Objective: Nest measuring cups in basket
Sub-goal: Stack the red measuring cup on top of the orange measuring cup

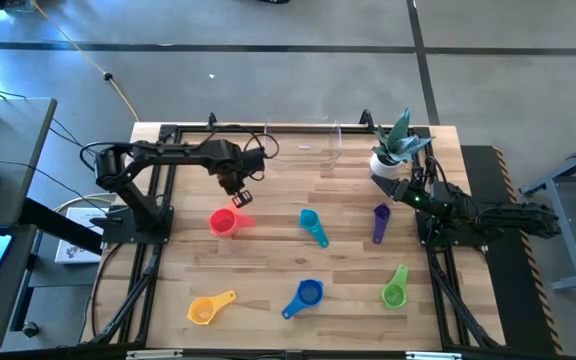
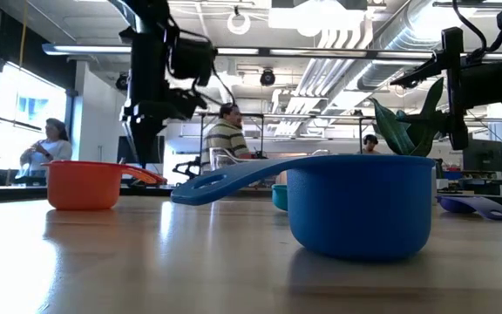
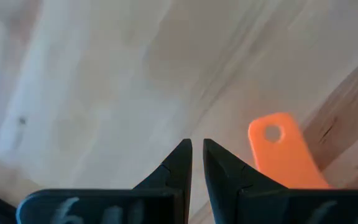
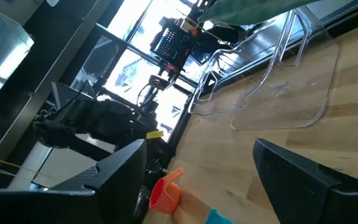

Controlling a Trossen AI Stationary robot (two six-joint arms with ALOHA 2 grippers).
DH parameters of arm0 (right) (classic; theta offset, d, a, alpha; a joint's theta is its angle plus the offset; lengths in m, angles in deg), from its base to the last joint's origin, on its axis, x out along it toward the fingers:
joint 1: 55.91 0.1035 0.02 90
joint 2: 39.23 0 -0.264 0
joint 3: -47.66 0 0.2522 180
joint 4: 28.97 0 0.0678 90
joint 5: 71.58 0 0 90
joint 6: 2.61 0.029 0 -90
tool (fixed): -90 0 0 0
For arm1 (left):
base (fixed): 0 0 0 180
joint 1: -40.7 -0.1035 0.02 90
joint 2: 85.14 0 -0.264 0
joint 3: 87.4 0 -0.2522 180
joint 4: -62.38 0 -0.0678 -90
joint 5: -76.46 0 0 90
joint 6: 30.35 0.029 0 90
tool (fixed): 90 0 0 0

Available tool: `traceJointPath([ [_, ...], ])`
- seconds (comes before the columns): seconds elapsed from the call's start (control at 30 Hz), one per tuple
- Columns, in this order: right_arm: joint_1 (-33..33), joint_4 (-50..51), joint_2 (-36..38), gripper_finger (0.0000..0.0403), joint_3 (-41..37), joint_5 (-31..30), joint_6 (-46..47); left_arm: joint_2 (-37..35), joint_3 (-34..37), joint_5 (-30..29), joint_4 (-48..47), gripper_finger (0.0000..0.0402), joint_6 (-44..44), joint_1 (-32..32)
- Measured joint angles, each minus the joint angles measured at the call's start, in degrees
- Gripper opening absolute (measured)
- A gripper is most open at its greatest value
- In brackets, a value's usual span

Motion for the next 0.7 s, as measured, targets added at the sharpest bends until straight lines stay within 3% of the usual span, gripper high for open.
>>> traceJointPath([
  [0.4, 0.0, 0.0, 0.0, 0.0288, 0.0, 0.0, 0.0, 0.0, 3.2, 7.3, 2.0, 0.003, -3.3, -1.3],
  [0.7, 0.0, 0.0, 0.0, 0.0288, 0.0, 0.0, 0.0, 0.0, 4.5, 5.0, 1.6, 0.003, -5.4, 1.3],
])
